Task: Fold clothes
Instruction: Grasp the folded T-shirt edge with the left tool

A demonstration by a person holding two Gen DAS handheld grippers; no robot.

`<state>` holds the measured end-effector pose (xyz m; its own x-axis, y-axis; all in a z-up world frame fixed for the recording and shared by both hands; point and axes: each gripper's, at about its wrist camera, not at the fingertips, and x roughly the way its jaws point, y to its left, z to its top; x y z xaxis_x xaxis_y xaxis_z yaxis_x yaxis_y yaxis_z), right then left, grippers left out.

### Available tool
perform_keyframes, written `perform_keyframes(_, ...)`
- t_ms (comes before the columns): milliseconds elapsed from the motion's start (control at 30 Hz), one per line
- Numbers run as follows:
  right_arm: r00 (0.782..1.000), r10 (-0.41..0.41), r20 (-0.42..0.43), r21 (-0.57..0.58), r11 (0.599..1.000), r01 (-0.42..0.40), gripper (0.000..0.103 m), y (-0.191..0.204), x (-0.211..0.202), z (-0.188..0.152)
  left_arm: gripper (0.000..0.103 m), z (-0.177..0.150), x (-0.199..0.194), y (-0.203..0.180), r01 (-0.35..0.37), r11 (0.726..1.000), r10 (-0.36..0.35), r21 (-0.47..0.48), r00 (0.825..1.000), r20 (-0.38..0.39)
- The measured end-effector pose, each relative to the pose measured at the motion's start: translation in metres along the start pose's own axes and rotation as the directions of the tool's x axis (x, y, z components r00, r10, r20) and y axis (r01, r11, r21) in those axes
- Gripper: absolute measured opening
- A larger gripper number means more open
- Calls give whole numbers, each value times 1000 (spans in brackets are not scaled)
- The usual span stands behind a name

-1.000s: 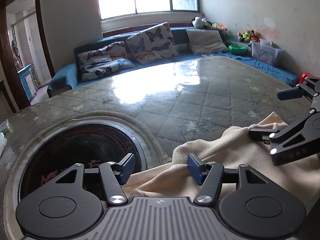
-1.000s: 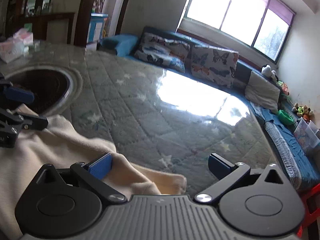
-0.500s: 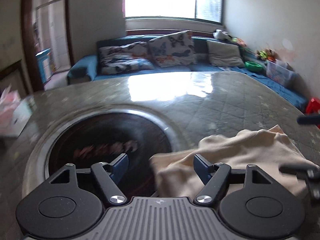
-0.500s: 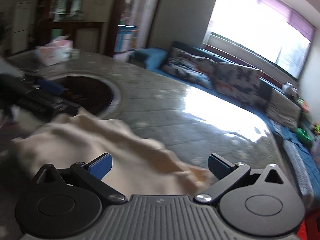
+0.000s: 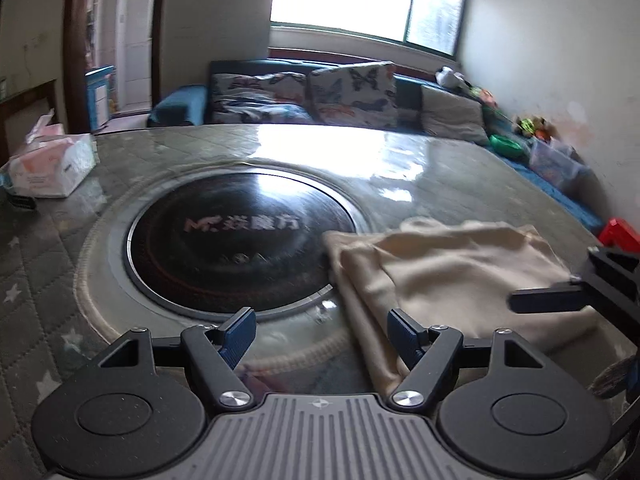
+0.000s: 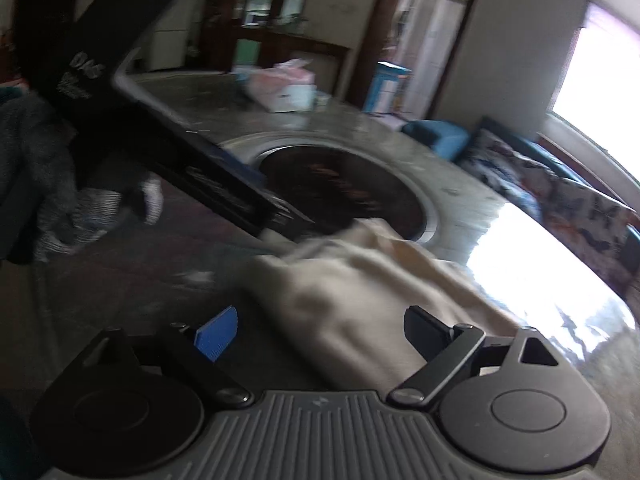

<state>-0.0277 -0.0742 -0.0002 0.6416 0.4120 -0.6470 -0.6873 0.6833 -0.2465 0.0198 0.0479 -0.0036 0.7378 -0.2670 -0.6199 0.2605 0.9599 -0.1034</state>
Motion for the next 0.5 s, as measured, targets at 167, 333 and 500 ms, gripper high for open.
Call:
perform_keyframes(167, 999, 33, -3, -18, 999, -33, 92, 10, 3, -1, 73, -11, 10, -4, -15, 999, 17, 50, 999, -36)
perform_keyframes(333, 998, 56, 3, -21, 998, -56, 84, 16, 6, -1, 74, -6, -1, 2, -18, 999, 18, 27, 1000, 0)
perform_keyframes(500, 996, 91, -3, -8, 996, -91, 83, 19, 16, 2, 75, 5, -9, 18, -57, 998, 57, -13, 998, 29)
